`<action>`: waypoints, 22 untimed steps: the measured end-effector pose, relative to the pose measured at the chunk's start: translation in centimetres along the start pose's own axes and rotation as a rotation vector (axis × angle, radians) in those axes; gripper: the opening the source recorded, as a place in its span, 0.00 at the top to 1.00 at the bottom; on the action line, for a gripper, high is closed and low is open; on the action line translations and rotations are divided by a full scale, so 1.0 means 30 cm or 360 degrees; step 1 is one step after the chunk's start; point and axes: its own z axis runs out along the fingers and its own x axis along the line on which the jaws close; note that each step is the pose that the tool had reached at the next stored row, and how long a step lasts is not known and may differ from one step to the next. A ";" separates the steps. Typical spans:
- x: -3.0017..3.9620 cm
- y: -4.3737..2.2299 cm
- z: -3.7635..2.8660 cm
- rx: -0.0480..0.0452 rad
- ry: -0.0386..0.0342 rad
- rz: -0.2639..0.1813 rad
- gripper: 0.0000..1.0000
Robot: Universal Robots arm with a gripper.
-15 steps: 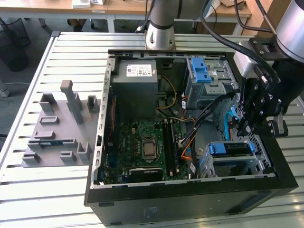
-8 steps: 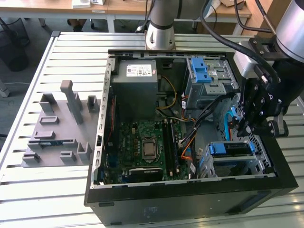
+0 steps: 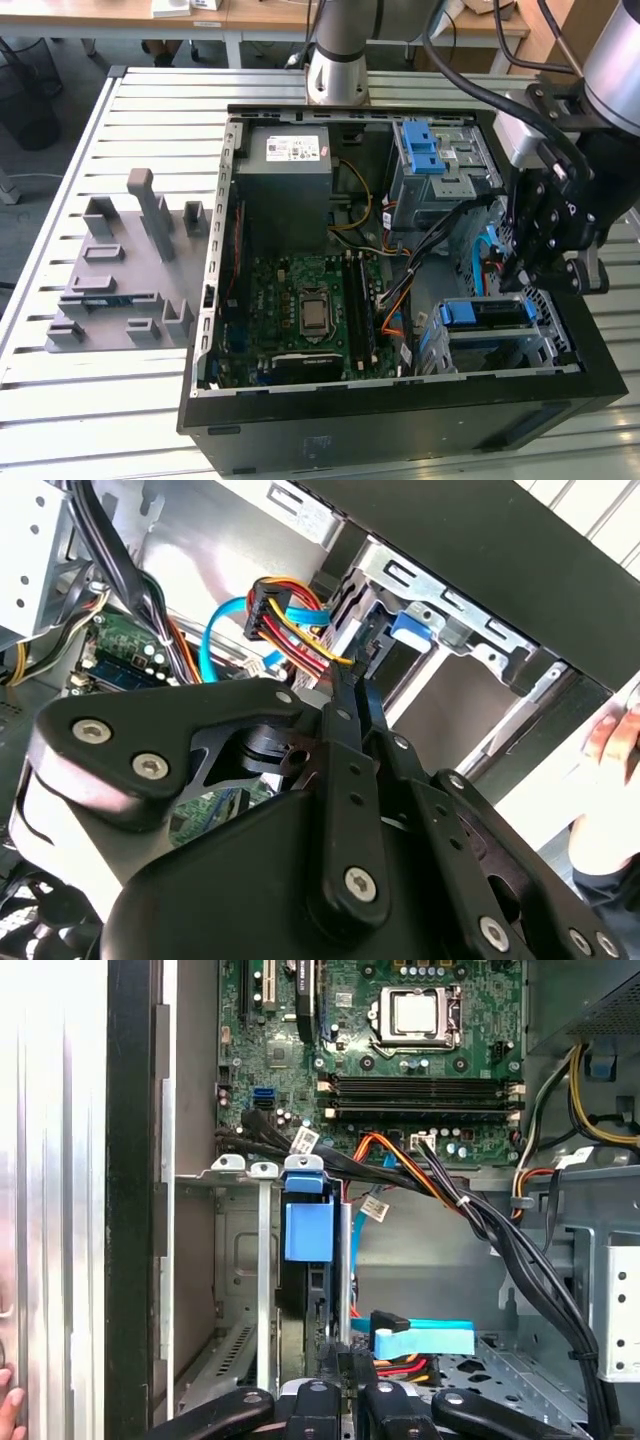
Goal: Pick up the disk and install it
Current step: 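Insert the first disk wire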
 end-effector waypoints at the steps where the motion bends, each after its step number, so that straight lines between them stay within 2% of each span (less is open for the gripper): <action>1: 0.003 0.000 0.002 0.0000 0.0000 0.0001 0.84; 14: 0.030 -0.001 0.030 0.0000 0.0000 0.0006 0.84; 22: 0.031 -0.001 0.037 0.0000 0.0000 0.0009 0.84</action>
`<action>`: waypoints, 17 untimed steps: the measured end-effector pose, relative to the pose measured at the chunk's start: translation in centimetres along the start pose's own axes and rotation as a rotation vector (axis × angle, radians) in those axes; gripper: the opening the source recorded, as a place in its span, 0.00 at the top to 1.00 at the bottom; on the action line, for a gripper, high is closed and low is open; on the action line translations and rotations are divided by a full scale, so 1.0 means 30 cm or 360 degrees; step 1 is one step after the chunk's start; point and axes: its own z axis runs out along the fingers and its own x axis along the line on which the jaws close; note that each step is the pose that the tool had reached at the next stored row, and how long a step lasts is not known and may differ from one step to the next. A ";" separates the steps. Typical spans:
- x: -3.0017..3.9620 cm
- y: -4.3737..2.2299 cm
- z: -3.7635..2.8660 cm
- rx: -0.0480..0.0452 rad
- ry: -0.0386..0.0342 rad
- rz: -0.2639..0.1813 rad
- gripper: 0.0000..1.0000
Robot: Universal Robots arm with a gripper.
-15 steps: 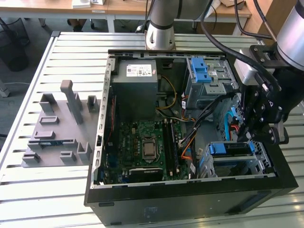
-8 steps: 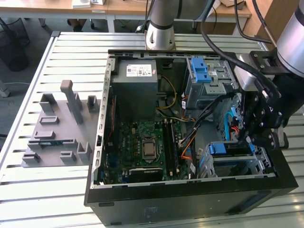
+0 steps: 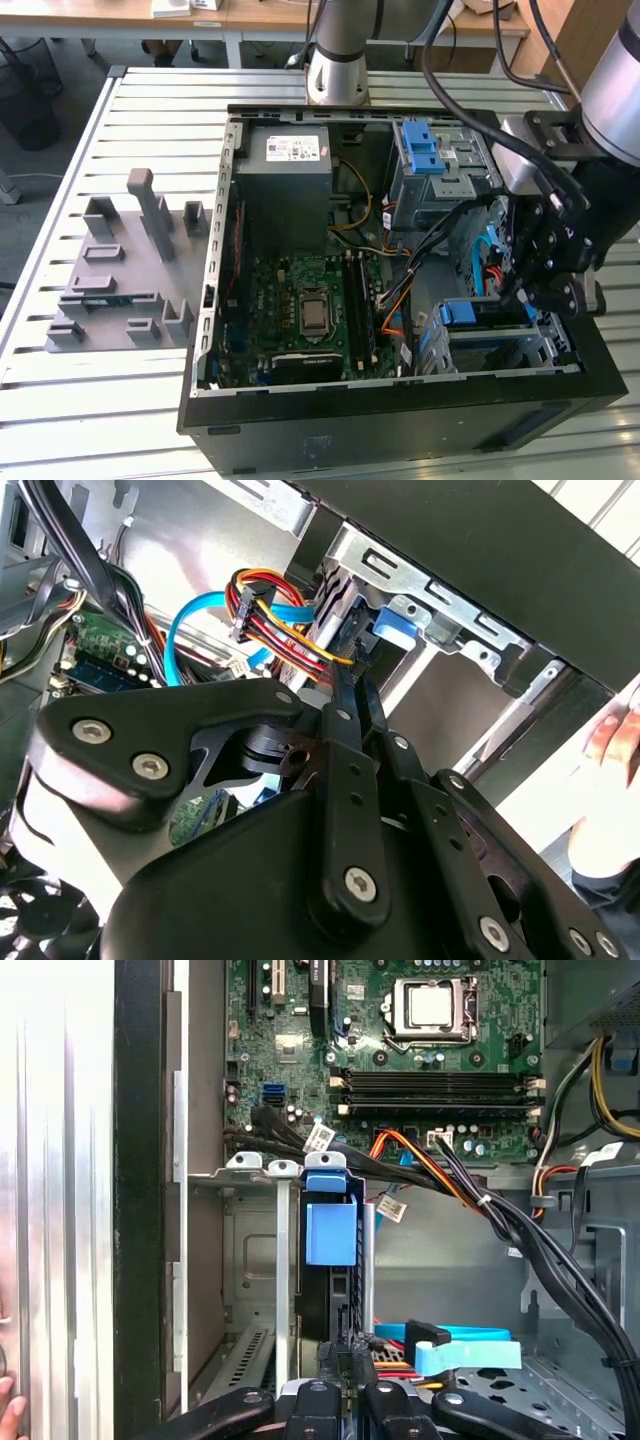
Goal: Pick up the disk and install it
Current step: 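Insert the first disk wire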
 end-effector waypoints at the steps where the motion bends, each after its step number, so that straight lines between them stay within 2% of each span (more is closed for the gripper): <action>1: 0.000 0.000 0.001 0.0000 0.0000 0.0000 0.84; 17: -0.004 0.000 0.005 -0.0001 -0.0001 0.0001 0.84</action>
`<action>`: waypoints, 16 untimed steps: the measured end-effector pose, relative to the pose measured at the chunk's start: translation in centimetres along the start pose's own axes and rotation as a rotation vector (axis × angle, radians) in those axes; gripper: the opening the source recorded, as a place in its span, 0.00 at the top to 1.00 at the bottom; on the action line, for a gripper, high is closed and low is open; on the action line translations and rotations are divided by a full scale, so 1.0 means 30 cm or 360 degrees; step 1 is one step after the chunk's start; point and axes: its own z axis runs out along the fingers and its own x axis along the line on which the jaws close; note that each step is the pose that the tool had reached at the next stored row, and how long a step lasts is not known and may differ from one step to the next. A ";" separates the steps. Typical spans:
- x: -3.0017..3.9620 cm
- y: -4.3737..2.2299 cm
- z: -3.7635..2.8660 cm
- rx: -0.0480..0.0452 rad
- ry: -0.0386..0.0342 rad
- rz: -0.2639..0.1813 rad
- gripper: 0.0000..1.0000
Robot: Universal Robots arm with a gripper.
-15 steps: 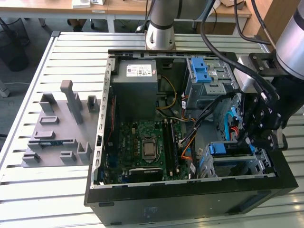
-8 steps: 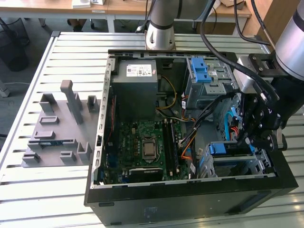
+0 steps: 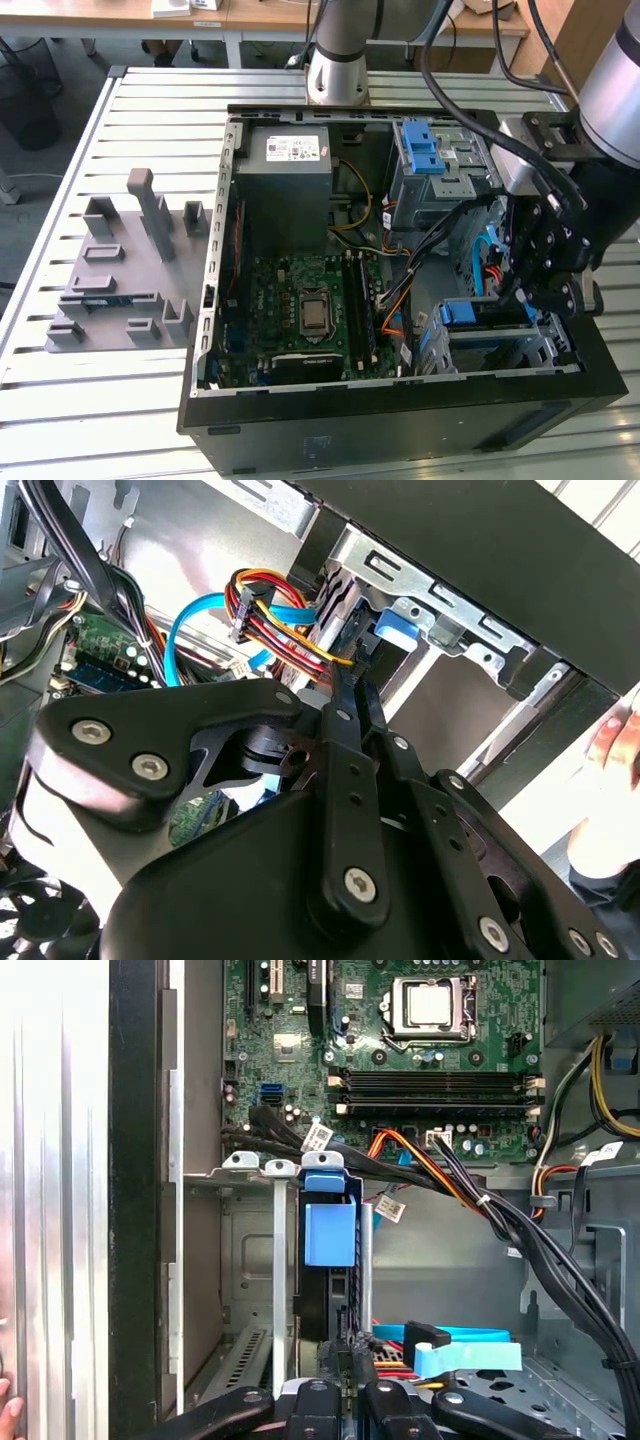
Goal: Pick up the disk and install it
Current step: 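Insert the first disk wire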
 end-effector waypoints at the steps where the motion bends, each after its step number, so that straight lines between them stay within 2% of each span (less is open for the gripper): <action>1: -0.001 0.000 0.000 0.0000 0.0000 0.0000 0.84; 16: -0.003 0.000 0.001 -0.0003 -0.0002 0.0016 0.84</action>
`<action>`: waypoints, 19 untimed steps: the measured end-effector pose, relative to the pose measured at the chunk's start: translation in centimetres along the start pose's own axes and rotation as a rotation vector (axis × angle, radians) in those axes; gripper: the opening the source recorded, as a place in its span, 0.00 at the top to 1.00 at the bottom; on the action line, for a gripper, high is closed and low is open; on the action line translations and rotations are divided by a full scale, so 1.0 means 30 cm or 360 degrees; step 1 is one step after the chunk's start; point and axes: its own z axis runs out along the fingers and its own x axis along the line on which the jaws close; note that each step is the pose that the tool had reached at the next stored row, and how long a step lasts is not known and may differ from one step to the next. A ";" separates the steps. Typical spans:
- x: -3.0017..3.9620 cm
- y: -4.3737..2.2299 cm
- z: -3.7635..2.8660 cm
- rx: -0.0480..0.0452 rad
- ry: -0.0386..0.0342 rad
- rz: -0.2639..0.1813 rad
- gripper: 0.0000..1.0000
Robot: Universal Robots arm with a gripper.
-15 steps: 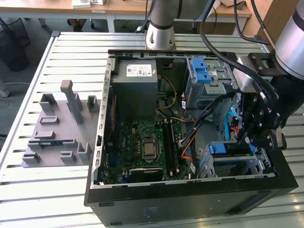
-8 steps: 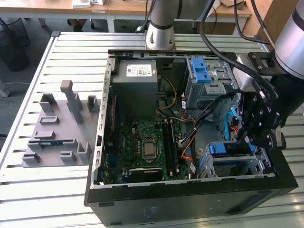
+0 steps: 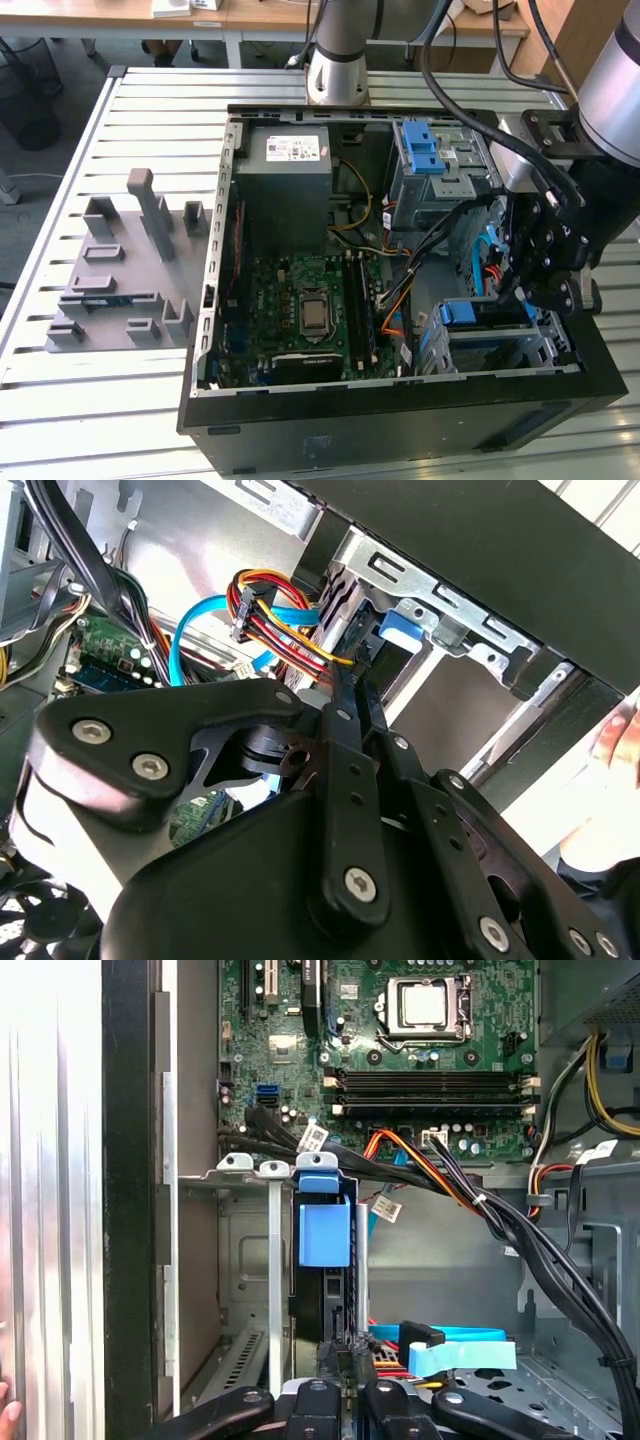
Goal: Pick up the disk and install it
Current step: 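Insert the first disk wire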
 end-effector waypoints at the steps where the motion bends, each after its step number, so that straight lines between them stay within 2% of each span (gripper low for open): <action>1: 0.000 0.000 0.002 0.0000 -0.0001 0.0001 0.84; 19: 0.000 -0.003 0.021 -0.0005 -0.0002 0.0012 0.84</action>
